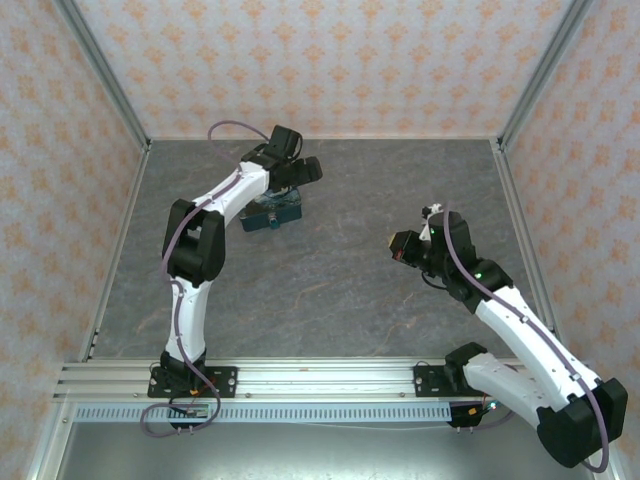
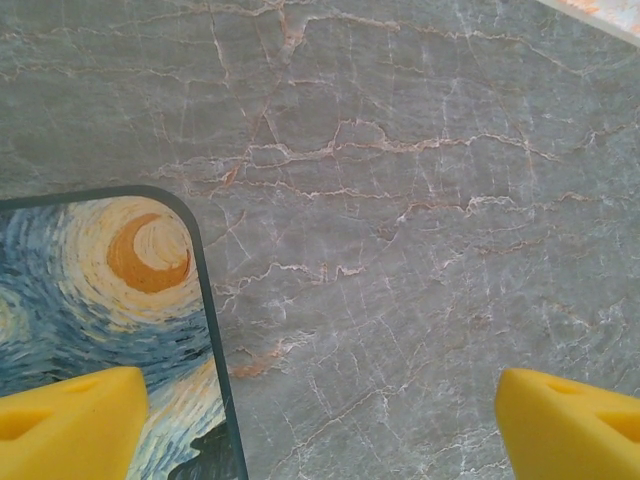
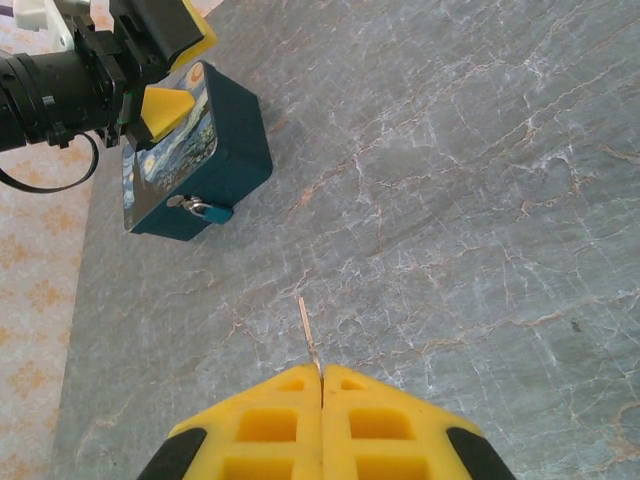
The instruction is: Unlock a padlock with a key
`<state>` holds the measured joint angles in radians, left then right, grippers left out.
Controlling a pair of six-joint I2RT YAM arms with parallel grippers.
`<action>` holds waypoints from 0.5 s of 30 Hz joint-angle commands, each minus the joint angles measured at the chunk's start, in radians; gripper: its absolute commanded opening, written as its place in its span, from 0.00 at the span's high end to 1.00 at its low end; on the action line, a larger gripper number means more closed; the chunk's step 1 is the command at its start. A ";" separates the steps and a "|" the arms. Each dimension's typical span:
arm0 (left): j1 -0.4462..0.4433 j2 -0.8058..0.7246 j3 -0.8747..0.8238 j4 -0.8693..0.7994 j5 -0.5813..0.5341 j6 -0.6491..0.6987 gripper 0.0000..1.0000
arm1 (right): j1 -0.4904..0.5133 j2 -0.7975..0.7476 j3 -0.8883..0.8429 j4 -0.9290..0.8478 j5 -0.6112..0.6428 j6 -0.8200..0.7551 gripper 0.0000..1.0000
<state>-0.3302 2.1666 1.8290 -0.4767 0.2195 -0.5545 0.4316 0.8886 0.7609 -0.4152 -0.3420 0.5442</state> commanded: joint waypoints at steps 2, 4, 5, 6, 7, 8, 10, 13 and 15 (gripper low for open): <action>-0.017 -0.010 -0.048 -0.044 -0.008 0.013 0.10 | 0.003 -0.010 -0.011 -0.025 0.036 -0.021 1.00; -0.029 -0.035 -0.104 -0.027 0.001 0.003 0.10 | 0.003 -0.005 -0.010 -0.026 0.038 -0.024 1.00; -0.037 -0.048 -0.128 -0.013 0.008 0.000 0.10 | 0.001 -0.004 -0.011 -0.027 0.039 -0.025 1.00; -0.048 -0.063 -0.157 -0.007 0.011 -0.004 0.10 | 0.001 -0.002 -0.011 -0.030 0.039 -0.027 1.00; -0.062 -0.076 -0.181 0.000 0.011 -0.005 0.10 | 0.000 0.000 -0.011 -0.032 0.038 -0.028 1.00; -0.075 -0.088 -0.196 0.001 0.010 -0.004 0.10 | -0.004 0.002 -0.011 -0.035 0.036 -0.030 1.00; -0.116 -0.114 -0.228 -0.001 0.005 -0.004 0.10 | -0.012 0.005 -0.015 -0.034 0.023 -0.028 1.00; -0.177 -0.151 -0.276 0.004 0.001 -0.015 0.10 | -0.030 0.004 -0.027 -0.033 0.002 -0.026 1.00; -0.215 -0.175 -0.310 0.020 0.004 -0.037 0.10 | -0.041 0.002 -0.036 -0.032 -0.010 -0.025 1.00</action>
<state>-0.4896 2.0079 1.5776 -0.4034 0.2077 -0.5522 0.4030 0.8936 0.7475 -0.4309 -0.3397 0.5358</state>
